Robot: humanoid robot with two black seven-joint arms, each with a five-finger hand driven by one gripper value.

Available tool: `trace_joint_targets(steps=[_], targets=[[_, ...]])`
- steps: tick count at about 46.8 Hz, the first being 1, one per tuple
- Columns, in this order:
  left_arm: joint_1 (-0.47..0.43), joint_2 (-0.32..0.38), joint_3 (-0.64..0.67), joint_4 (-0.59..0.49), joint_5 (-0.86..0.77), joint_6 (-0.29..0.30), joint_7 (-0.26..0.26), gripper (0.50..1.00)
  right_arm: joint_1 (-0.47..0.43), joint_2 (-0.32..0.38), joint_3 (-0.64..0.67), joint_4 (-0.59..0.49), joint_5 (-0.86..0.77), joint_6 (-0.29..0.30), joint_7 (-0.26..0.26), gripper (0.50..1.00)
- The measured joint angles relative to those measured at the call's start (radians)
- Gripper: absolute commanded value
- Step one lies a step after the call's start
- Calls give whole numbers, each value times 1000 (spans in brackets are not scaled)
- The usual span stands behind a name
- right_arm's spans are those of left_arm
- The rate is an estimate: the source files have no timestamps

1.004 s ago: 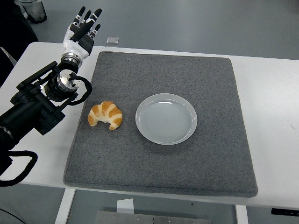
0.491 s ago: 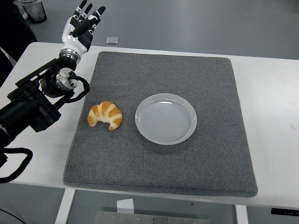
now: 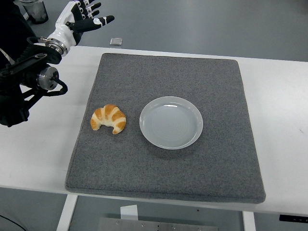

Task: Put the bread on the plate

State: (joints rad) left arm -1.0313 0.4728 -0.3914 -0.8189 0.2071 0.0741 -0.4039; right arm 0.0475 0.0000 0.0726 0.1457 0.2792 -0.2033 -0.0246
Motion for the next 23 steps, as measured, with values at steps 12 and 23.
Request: trace_joint_targets(steps=[12, 23], targets=[[-146, 211, 398, -318, -1, -2, 41, 1000, 0, 0, 0, 0, 0, 0, -1, 952], [-236, 271, 611, -417, 106, -2, 41, 1000, 0, 0, 0, 0, 0, 0, 0, 952]])
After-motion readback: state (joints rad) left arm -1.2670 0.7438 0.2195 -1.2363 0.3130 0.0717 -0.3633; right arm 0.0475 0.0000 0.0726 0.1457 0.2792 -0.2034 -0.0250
